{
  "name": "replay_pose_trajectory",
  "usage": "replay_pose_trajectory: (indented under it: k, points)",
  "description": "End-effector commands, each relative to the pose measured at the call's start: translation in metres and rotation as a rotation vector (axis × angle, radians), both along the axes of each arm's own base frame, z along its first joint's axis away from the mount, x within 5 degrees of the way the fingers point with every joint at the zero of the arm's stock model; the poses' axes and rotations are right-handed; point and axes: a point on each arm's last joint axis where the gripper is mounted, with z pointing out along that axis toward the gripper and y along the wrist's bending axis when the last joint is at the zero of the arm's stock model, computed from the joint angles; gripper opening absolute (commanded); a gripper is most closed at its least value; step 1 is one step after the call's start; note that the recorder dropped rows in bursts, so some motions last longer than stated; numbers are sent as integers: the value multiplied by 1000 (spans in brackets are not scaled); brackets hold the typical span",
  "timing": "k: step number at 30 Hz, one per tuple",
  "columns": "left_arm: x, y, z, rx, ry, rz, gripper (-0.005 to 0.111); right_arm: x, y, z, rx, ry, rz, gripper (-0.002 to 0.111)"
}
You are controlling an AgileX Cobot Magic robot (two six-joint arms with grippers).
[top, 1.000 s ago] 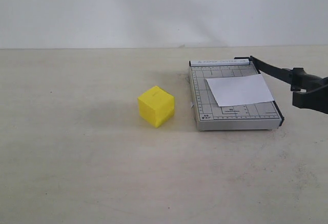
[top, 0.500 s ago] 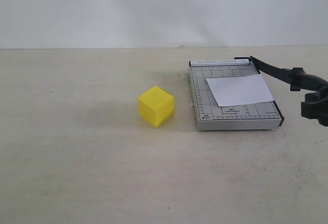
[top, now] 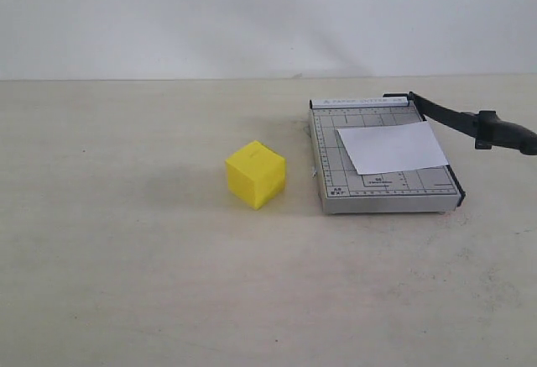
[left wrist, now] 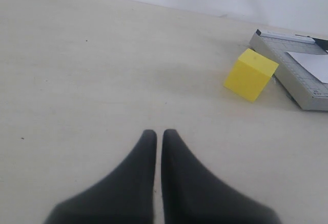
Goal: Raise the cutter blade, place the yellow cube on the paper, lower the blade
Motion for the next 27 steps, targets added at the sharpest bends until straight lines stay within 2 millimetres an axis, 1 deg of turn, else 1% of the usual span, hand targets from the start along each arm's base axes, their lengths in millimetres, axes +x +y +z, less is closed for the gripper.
replay_pose_trajectory:
  k: [1, 6, 9, 11, 13, 14, 15, 16, 17, 21, 24, 27]
  points:
    - [0, 0, 2, -6, -12, -1, 4, -14, 0, 14, 30, -153, 3, 1]
    - [1, 1, 2, 26, -27, 3, 4, -15, 0, 29, 42, -334, 6, 1]
    - [2, 1, 8, 29, -93, 5, 4, -12, 1, 36, 47, -407, 8, 1]
    - [3, 0, 12, -13, -135, 5, 4, -12, 1, 46, 31, -527, 21, 1]
    - [3, -1, 16, -99, -158, 7, 4, -13, 1, 58, -6, -662, 40, 1]
    - [3, -2, 18, -132, -169, 8, 4, -14, 1, 62, -23, -700, 46, 1]
    - [4, -2, 20, -162, -179, 10, 4, -13, 1, 61, -28, -698, 48, 1]
    - [4, -2, 21, -175, -197, 12, 4, -12, 1, 56, -29, -678, 49, 1]
    - [4, -2, 23, -182, -216, 14, 4, -10, 1, 47, -16, -644, 45, 1]
    - [5, -1, 32, -260, -294, 31, 4, -3, 2, -2, 71, -549, 7, 1]
    - [5, 0, 36, -272, -341, 34, 4, -3, 1, -21, 166, -541, -45, 1]
    - [4, 1, 42, -288, -410, 40, 4, -5, 1, -30, 177, -508, -53, 1]
